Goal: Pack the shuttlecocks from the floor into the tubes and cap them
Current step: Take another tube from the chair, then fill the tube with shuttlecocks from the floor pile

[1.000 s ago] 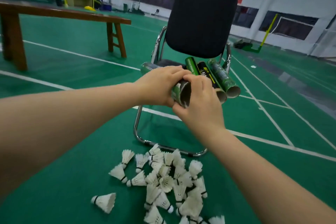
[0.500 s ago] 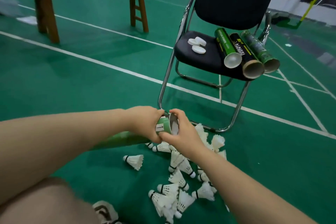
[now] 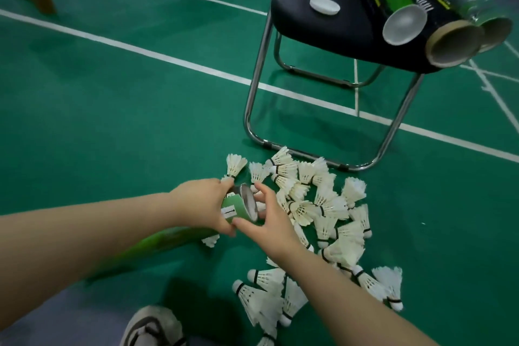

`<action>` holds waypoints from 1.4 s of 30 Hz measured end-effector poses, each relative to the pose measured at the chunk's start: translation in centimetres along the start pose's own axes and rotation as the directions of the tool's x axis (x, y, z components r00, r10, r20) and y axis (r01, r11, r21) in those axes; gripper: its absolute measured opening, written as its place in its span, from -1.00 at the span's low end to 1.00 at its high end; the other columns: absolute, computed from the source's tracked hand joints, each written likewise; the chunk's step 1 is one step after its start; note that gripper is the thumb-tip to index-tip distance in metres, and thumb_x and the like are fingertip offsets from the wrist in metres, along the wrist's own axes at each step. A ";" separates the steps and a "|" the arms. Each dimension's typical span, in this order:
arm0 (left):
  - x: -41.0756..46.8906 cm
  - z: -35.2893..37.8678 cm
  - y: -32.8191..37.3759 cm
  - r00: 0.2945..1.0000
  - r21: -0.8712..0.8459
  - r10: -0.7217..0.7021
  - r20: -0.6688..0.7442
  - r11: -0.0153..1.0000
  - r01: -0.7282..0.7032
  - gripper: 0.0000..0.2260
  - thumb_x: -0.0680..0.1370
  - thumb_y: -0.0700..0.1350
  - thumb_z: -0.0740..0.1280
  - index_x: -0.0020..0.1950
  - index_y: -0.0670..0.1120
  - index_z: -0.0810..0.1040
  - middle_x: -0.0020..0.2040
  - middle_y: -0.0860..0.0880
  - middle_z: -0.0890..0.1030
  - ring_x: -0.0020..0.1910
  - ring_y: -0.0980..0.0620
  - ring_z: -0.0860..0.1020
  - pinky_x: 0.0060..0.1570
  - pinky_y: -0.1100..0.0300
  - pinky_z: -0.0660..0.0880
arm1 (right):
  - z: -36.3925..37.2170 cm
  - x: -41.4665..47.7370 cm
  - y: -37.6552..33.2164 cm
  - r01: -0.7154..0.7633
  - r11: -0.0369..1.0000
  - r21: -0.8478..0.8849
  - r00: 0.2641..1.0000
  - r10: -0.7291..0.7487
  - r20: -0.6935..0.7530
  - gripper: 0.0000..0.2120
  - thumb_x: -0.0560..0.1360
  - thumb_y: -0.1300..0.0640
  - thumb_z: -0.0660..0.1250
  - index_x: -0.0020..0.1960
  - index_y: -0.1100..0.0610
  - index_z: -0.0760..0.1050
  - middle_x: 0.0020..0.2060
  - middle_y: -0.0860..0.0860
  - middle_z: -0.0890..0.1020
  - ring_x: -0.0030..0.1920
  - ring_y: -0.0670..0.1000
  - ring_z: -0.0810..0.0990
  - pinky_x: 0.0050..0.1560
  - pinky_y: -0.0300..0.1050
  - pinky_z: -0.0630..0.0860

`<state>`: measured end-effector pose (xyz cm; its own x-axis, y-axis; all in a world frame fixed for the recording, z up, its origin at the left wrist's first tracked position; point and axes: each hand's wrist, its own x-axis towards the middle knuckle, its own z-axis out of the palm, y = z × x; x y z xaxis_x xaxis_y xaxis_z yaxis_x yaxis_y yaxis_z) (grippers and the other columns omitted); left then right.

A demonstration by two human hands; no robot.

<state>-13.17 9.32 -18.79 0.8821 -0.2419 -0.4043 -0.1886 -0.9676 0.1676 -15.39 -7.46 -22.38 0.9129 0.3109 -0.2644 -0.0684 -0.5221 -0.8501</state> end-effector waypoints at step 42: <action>5.7 5.2 1.2 0.998 -0.324 -0.058 0.032 0.944 0.065 -0.24 0.32 0.26 0.47 0.35 -0.07 0.26 0.11 -0.03 0.56 -0.04 0.02 0.54 -0.01 0.10 0.52 | -2.6 4.0 4.2 0.082 0.986 0.144 0.845 0.008 -0.534 -0.77 0.52 0.25 0.23 -0.20 -0.05 0.37 -0.34 -0.09 0.47 -0.42 -0.15 0.36 -0.40 -0.28 0.32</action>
<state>-10.60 6.41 -25.60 0.8773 -0.1873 -0.4419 0.0196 -0.9060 0.4228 -11.02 -10.44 -25.83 0.9861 -0.1654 0.0125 -0.0511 -0.3748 -0.9257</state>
